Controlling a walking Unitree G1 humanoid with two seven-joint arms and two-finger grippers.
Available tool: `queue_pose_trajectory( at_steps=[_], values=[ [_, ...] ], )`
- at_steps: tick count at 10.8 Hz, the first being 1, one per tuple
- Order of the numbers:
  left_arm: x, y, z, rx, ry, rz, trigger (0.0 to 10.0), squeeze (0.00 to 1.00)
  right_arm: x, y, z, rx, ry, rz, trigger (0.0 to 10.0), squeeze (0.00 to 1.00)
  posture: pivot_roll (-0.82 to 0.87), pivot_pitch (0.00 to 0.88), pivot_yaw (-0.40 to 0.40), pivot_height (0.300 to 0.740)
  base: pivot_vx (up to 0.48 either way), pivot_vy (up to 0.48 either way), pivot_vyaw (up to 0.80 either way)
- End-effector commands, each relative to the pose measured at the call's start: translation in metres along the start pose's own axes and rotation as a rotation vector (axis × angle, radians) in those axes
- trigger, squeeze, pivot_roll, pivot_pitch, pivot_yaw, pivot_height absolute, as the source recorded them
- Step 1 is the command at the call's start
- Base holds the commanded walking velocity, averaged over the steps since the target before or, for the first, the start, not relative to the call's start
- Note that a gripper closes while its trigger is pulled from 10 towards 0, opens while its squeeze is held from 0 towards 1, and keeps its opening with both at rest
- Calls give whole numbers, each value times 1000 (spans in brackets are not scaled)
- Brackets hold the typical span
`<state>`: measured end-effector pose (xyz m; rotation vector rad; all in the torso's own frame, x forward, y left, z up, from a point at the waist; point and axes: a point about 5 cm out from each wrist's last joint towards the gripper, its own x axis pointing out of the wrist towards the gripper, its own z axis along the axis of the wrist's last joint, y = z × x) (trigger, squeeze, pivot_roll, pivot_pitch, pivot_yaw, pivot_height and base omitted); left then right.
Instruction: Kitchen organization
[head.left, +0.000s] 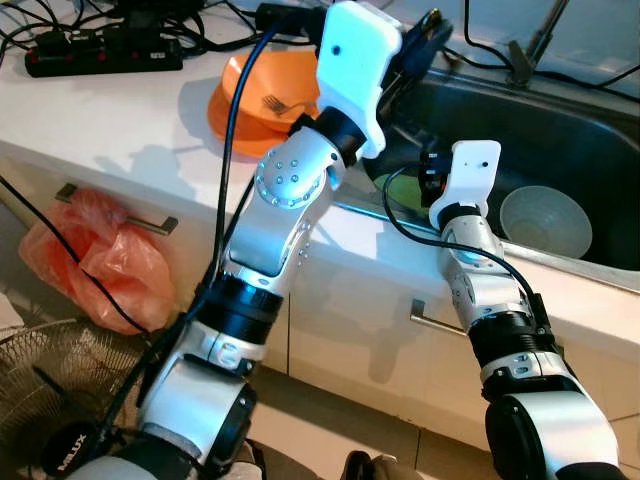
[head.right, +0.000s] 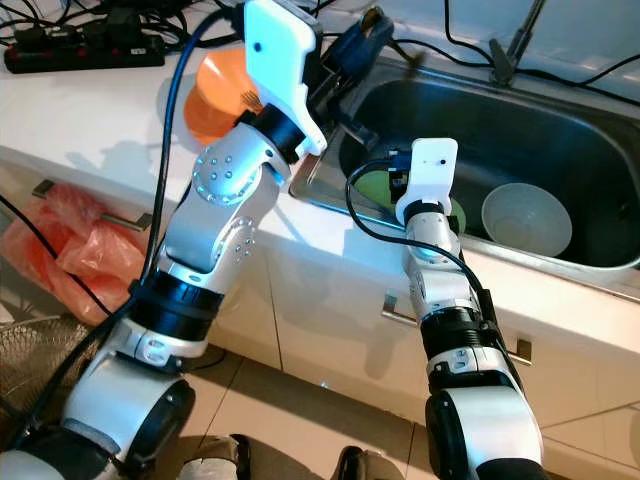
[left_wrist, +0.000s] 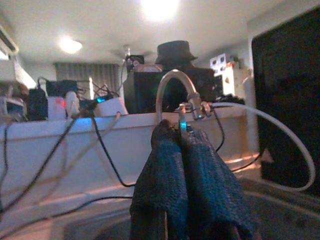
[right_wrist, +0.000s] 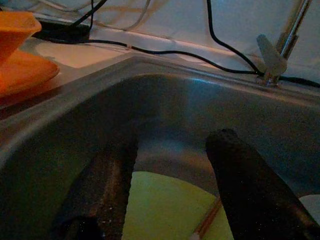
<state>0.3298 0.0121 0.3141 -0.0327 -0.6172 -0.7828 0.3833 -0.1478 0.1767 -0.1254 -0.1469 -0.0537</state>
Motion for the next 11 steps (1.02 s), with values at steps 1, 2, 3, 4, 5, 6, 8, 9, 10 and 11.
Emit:
queue_pose_trajectory(
  at_steps=[1, 2, 3, 4, 5, 6, 8, 9, 10, 11],
  values=[
    [-5, -2, -3, -81, 12, -7, 10000, 0, -1, -5, 2, -123, -45, -3, 10000, 941, 77, 85, -33, 740, 0, 0, 0],
    [-11, -3, -9, -123, 45, -8, 10000, 0, -1, -5, 9, -219, -109, 11, 10000, 0, 76, 89, -33, 740, 0, 0, 0],
    [-13, -3, -11, -129, 58, -7, 10000, 0, -2, -5, 12, -251, -135, 19, 10000, 0, 76, 95, -32, 740, 0, 0, 0],
    [-16, 2, -10, -142, 68, 8, 10000, 0, -2, -8, 16, -325, -176, 10, 10000, 0, 79, 102, -30, 740, 0, 0, 0],
    [-18, 7, -7, -162, 69, 23, 10000, 0, -2, -9, 18, -370, -202, -5, 10000, 0, 76, 107, -28, 740, 0, 0, 0],
    [-20, 11, -6, -188, 70, 36, 10000, 0, -3, -10, 22, -402, -237, -10, 10000, 0, 75, 108, -28, 740, 0, 0, 0],
    [-22, 12, -4, -203, 77, 40, 10000, 0, -4, -11, 28, -445, -297, -26, 10000, 0, 76, 113, -29, 740, 0, 0, 0],
    [-22, 8, 0, -230, 66, 15, 10000, 0, -5, -10, 30, -438, -322, -36, 10000, 0, 75, 114, -27, 740, 0, 0, 0],
    [-22, 8, 0, -242, 70, 13, 10000, 0, -6, -5, 32, -435, -343, -18, 10000, 0, 75, 114, -26, 740, 0, 0, 0],
    [-23, 7, -1, -249, 72, 9, 10000, 0, -7, -1, 32, -426, -352, 4, 10000, 0, 75, 110, -26, 740, 0, 0, 0]
  ],
)
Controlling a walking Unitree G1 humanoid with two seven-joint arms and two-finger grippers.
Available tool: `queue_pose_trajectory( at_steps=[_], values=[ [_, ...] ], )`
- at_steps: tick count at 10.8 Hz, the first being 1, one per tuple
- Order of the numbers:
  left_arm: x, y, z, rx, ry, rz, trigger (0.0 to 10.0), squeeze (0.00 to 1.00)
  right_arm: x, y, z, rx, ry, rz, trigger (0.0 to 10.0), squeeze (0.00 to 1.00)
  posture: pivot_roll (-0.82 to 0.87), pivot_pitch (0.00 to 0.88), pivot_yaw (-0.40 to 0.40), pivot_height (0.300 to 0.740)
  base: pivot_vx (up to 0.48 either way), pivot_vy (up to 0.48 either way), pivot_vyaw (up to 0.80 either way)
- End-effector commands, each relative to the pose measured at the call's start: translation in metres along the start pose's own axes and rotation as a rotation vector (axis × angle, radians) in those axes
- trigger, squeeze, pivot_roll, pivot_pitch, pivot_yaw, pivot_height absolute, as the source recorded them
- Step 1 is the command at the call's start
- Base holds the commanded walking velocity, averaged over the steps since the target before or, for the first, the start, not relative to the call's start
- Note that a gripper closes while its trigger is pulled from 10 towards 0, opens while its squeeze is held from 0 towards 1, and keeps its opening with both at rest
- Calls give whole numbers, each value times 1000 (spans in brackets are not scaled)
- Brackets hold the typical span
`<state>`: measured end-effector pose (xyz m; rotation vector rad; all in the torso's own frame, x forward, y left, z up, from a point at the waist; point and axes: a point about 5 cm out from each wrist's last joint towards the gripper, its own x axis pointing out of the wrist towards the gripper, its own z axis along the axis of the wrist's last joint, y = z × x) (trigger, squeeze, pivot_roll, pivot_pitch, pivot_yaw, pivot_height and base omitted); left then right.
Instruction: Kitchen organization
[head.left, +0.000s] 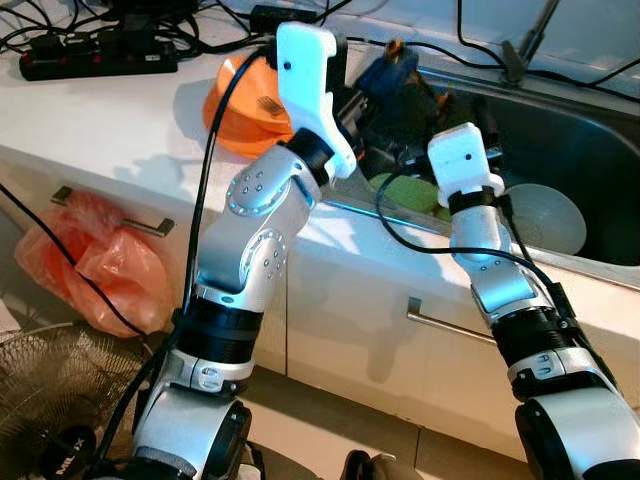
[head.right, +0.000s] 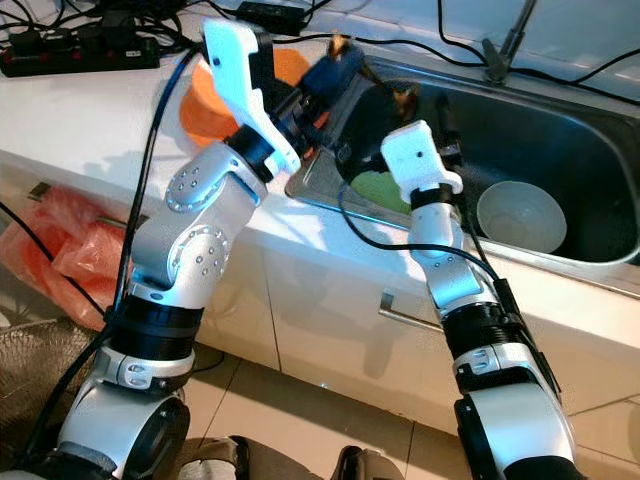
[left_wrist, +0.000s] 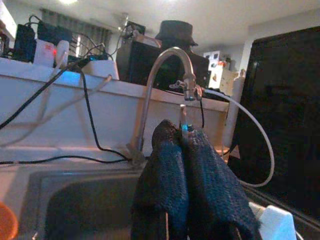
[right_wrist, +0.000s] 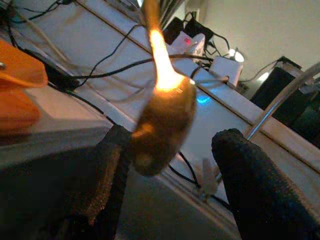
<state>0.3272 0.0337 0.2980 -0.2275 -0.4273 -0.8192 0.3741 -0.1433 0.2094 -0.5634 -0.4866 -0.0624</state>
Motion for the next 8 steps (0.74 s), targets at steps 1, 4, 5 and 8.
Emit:
queue_pose_trajectory(
  at_steps=[1, 4, 5, 8],
  values=[
    [0, -7, 5, -11, -18, -35, 10000, 0, -4, 3, 0, 18, -7, 6, 10000, 0, 74, 107, -27, 740, 0, 0, 0],
    [0, -9, 2, -23, -3, -48, 10000, 0, -3, 5, 5, 33, -28, 5, 10000, 0, 72, 101, -26, 740, 0, 0, 0],
    [-1, -10, 0, -23, 11, -50, 10000, 0, -3, 5, 5, 34, -28, 0, 10000, 0, 72, 106, -26, 740, 0, 0, 0],
    [-4, -7, -5, -14, 42, -29, 10000, 0, -3, 4, 4, 41, -12, -7, 10000, 0, 79, 119, -25, 740, 0, 0, 0]
  ],
)
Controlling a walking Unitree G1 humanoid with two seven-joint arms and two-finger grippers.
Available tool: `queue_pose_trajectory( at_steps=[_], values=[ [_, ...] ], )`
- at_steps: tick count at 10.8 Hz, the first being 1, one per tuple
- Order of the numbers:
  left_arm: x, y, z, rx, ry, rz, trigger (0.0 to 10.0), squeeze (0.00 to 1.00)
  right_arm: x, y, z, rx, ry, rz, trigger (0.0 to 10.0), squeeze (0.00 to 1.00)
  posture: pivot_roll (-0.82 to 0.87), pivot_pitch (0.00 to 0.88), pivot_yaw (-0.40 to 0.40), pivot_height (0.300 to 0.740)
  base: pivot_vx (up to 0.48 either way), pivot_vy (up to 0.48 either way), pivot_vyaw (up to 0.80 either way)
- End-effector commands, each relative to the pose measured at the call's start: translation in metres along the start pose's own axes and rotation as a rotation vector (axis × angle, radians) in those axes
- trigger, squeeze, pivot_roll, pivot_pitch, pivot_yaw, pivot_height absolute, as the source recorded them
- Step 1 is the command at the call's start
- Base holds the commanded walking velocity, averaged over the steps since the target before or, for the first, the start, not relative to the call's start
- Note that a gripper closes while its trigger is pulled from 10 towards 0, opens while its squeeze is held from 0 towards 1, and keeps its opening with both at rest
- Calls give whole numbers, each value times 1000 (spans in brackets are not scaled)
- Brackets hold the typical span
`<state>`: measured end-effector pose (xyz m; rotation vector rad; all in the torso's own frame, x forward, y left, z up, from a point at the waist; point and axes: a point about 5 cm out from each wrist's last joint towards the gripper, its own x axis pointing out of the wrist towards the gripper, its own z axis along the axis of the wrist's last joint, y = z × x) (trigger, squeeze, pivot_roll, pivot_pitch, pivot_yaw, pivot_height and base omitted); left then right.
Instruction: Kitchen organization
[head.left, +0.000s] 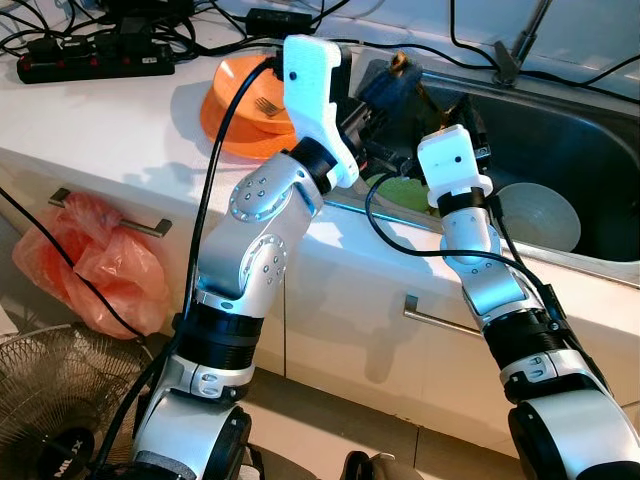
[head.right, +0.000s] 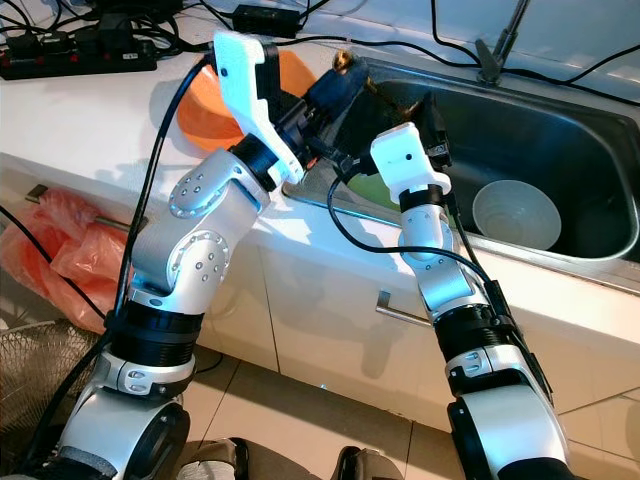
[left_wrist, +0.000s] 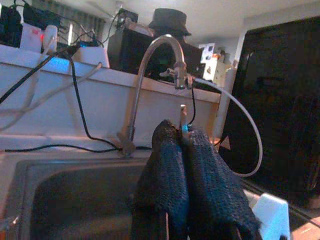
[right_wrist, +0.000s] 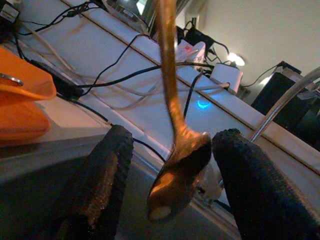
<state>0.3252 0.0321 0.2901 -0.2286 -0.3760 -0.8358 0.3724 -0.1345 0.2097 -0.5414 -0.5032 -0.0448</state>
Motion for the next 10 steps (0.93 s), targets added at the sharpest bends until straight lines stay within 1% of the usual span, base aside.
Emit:
queue_pose_trajectory(
  at_steps=[1, 3, 4, 6, 8, 10],
  values=[
    [-1, -4, -1, 16, 10, -17, 10000, 0, -2, -3, -2, 18, 5, -14, 10000, 0, 78, 119, -25, 740, 0, 0, 0],
    [0, -3, -5, 40, 49, -16, 10000, 0, -3, 0, 2, 52, -14, 8, 10000, 0, 70, 127, -21, 740, 0, 0, 0],
    [0, -4, -5, 40, 49, -17, 10000, 0, -3, 0, 3, 74, -16, 14, 10000, 0, 67, 129, -22, 740, 0, 0, 0],
    [6, -6, -8, 38, 51, -33, 10000, 0, -4, 4, 9, 99, -49, 58, 10000, 0, 63, 133, -25, 740, 0, 0, 0],
    [14, -9, -7, 35, 39, -46, 10000, 0, -5, 7, 10, 108, -45, 69, 10000, 0, 63, 132, -26, 740, 0, 0, 0],
    [21, -9, -10, 30, 38, -52, 10000, 0, -5, 6, 11, 119, -48, 73, 10000, 0, 54, 131, -22, 740, 0, 0, 0]
  ],
)
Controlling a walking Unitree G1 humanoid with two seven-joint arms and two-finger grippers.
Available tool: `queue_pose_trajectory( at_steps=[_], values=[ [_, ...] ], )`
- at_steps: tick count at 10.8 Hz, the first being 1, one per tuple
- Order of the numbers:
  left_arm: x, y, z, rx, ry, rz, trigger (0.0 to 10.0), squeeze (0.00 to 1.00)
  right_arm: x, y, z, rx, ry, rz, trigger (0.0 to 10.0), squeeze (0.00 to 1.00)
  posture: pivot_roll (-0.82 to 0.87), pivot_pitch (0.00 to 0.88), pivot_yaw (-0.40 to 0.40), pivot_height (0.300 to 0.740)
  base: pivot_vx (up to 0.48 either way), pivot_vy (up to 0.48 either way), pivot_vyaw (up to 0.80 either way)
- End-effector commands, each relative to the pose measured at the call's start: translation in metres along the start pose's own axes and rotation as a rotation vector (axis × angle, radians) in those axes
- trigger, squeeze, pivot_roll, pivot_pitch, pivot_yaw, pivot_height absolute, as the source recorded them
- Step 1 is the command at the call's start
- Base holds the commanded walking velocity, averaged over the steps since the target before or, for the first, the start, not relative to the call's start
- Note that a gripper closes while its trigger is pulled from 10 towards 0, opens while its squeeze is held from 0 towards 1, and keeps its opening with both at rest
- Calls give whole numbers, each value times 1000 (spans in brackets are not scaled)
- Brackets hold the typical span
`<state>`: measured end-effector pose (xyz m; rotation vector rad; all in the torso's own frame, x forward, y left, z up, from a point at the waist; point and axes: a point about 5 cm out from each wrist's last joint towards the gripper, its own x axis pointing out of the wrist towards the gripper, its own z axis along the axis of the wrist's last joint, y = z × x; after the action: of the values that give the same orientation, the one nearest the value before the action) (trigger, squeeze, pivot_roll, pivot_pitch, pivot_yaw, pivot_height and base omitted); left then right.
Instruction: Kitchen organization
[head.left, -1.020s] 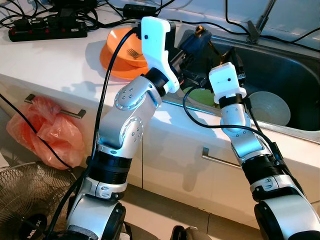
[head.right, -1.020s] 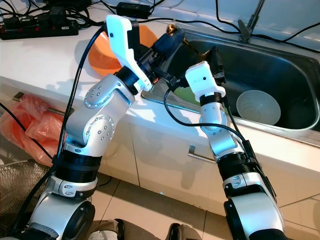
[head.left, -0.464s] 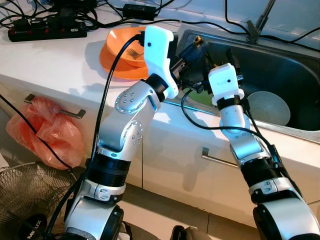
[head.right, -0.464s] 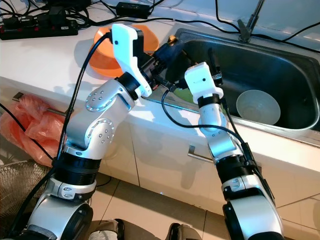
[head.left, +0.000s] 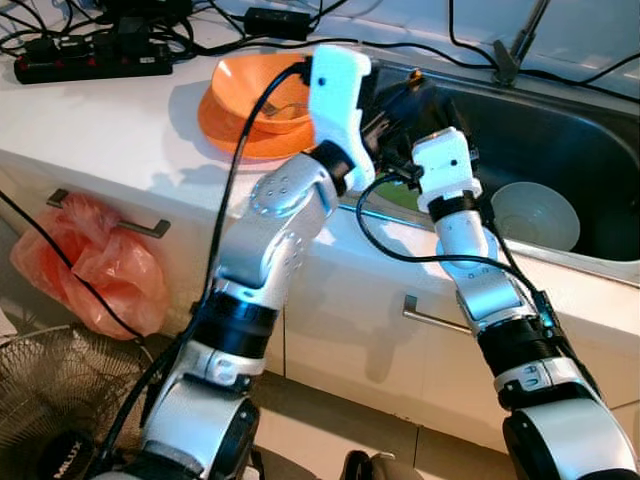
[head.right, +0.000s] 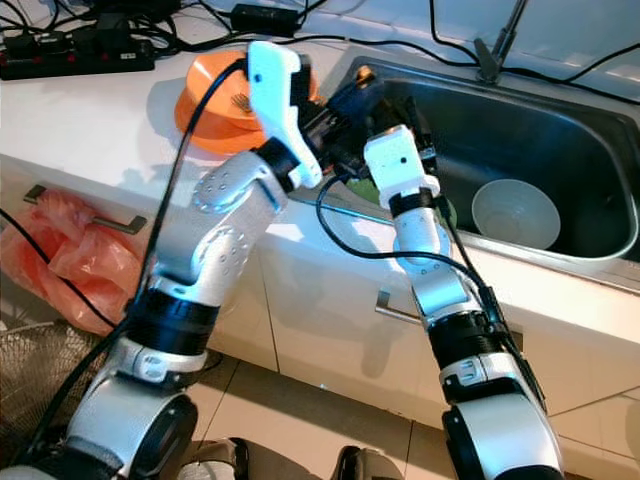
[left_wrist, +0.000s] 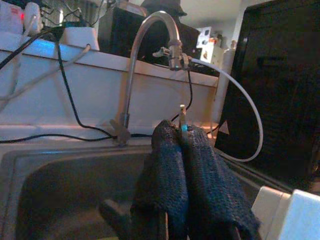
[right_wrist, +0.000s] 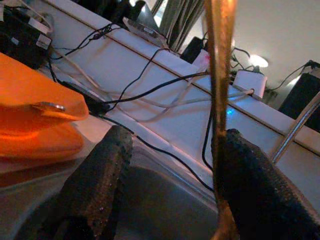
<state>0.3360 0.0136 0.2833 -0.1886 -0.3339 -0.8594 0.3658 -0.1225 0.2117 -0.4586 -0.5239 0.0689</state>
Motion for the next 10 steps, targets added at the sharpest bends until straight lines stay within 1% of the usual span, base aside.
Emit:
queue_pose_trajectory(
  at_steps=[1, 2, 4, 7, 10],
  values=[
    [6, -5, 5, 17, -18, -33, 10000, 0, -2, -3, -1, 14, 2, -8, 3176, 0, 56, 131, -21, 740, 0, 0, 0],
    [6, -5, 5, 18, -19, -34, 10000, 0, -2, -3, -2, 12, 13, -15, 0, 0, 59, 132, -20, 740, 0, 0, 0],
    [7, -4, 5, 25, -20, -33, 10000, 0, -2, -4, -4, 16, 22, -17, 0, 0, 59, 132, -18, 740, 0, 0, 0],
    [4, 2, 4, 55, -11, -6, 10000, 0, -3, -4, -5, 17, 30, -19, 0, 0, 64, 132, -22, 740, 0, 0, 0],
    [4, 3, 5, 62, -12, -3, 10000, 0, -3, -3, -5, 18, 30, -13, 0, 0, 64, 130, -24, 740, 0, 0, 0]
  ],
)
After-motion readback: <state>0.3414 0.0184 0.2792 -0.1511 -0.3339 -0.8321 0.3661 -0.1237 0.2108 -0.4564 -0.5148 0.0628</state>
